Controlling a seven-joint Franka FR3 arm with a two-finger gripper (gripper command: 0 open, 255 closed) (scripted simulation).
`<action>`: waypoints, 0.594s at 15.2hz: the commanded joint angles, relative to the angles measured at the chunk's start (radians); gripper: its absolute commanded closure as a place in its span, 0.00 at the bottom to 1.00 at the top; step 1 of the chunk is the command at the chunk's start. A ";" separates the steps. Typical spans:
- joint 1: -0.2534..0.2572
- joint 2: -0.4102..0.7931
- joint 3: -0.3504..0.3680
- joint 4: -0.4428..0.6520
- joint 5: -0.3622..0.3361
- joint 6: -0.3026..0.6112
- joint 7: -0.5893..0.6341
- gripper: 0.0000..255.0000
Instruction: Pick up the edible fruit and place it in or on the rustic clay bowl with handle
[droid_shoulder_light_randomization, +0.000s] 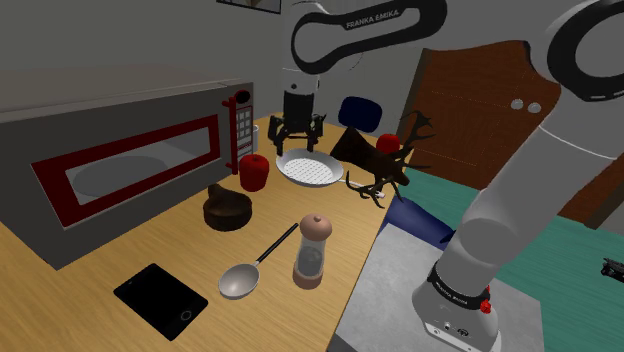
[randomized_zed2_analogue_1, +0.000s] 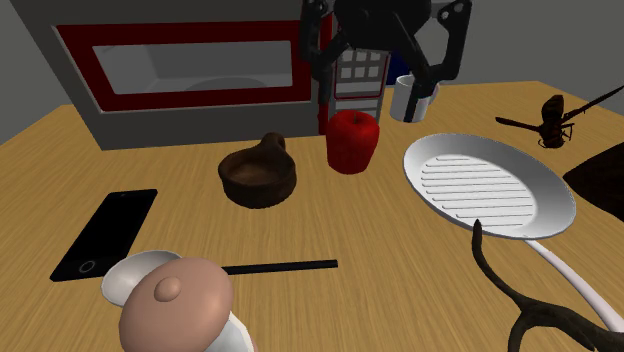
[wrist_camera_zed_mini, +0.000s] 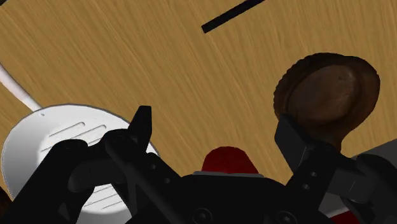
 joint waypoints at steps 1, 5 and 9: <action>-0.006 0.074 0.008 0.058 -0.015 0.026 0.073 0.00; -0.008 0.223 0.009 0.197 -0.054 0.053 0.206 0.00; -0.001 0.370 -0.006 0.354 -0.092 0.060 0.327 0.00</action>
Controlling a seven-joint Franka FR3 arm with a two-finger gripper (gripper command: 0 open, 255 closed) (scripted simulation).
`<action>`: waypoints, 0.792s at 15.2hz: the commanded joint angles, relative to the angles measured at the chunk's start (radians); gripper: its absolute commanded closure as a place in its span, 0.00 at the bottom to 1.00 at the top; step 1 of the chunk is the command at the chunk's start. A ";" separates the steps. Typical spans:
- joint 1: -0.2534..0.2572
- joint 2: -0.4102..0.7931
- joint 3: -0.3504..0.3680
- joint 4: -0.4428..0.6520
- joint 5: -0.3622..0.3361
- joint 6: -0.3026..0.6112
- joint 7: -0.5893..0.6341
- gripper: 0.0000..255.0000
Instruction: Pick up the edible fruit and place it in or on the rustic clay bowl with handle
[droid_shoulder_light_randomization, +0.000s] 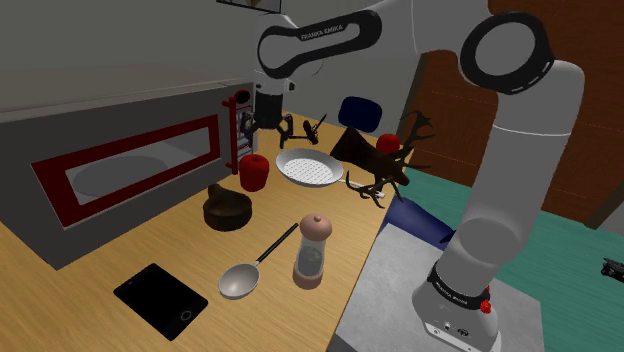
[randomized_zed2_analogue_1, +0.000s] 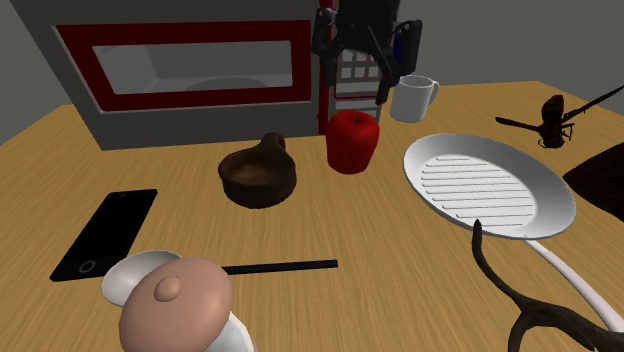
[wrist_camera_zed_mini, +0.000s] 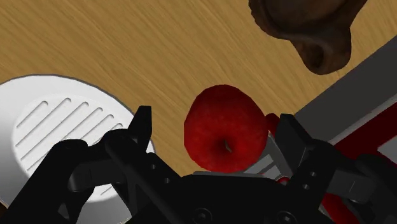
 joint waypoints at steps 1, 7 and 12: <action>0.005 0.072 -0.011 0.080 -0.017 0.001 0.060 0.00; 0.017 0.199 -0.035 0.213 -0.042 0.013 0.148 0.00; 0.021 0.219 -0.038 0.165 -0.047 0.079 0.150 0.00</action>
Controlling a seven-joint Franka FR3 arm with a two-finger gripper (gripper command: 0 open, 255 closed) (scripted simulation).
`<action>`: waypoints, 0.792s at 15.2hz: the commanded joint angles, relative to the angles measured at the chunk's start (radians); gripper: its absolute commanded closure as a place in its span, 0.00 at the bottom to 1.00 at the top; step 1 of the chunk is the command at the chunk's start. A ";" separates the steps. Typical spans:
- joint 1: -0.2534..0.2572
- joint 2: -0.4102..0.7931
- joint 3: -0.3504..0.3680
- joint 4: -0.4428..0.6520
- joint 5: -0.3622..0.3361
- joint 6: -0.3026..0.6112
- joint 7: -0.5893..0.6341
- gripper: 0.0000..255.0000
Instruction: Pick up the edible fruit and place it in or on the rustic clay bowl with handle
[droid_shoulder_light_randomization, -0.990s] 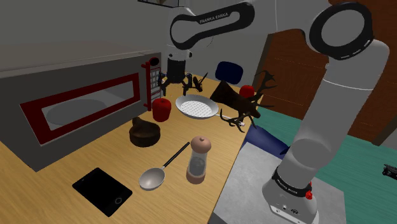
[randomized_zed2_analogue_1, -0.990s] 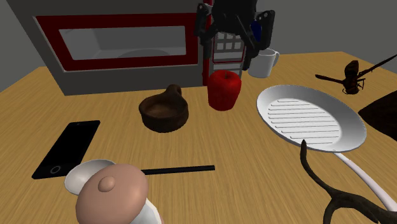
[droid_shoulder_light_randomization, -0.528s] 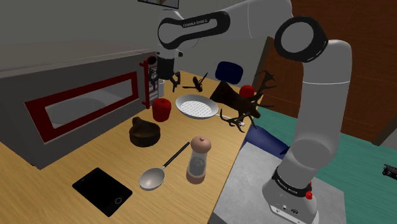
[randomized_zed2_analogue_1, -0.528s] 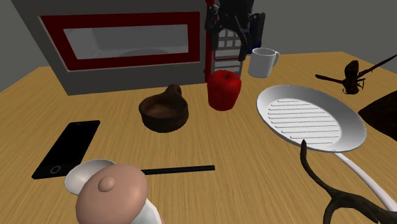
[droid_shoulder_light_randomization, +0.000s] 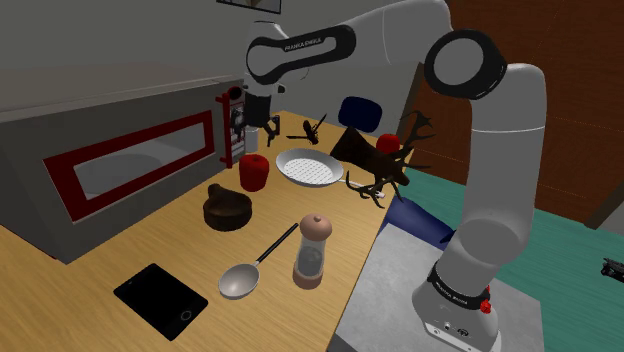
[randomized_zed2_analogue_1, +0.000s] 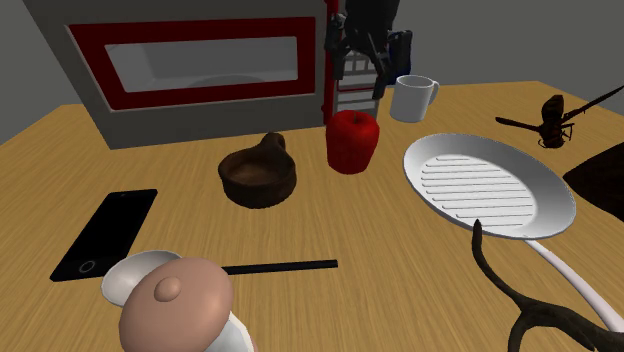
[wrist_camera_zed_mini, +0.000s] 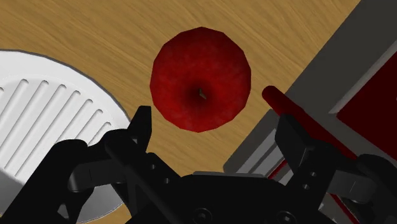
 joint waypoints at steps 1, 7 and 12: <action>0.002 0.043 -0.003 -0.018 -0.002 0.019 0.003 0.00; 0.003 0.043 -0.003 -0.018 -0.002 0.019 0.002 0.00; 0.002 0.044 -0.004 -0.019 -0.001 0.020 0.001 1.00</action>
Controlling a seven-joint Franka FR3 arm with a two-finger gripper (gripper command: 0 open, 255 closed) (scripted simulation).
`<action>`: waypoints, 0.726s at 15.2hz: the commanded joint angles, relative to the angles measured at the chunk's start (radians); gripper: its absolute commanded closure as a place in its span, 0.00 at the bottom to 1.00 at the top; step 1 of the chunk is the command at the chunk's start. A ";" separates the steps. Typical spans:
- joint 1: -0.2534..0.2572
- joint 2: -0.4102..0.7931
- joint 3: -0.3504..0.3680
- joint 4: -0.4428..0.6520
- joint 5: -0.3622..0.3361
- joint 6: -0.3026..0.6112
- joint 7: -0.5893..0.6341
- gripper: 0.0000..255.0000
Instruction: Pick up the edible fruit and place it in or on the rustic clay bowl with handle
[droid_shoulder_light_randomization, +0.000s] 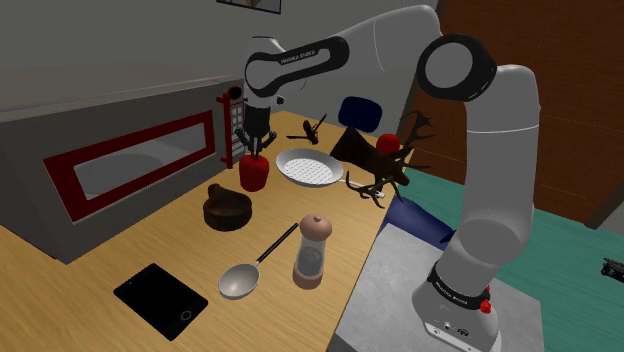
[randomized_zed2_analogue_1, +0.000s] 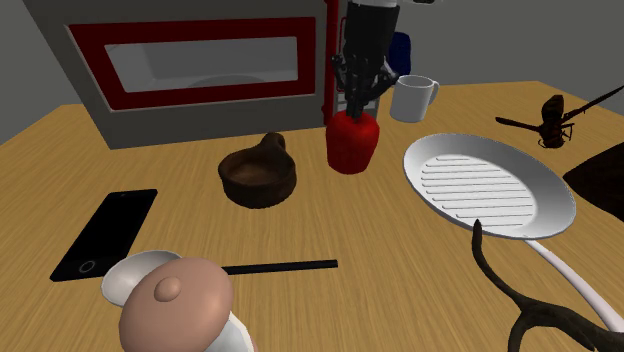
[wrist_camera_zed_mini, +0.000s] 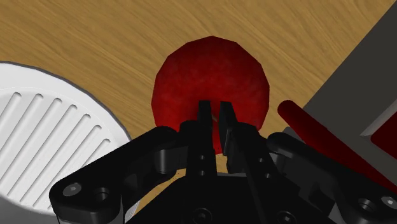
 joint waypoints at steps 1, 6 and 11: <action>0.000 0.000 0.000 0.000 0.000 0.000 0.000 1.00; 0.001 0.000 0.001 0.001 0.000 -0.002 0.001 1.00; 0.001 -0.016 0.003 0.045 0.004 -0.062 0.001 1.00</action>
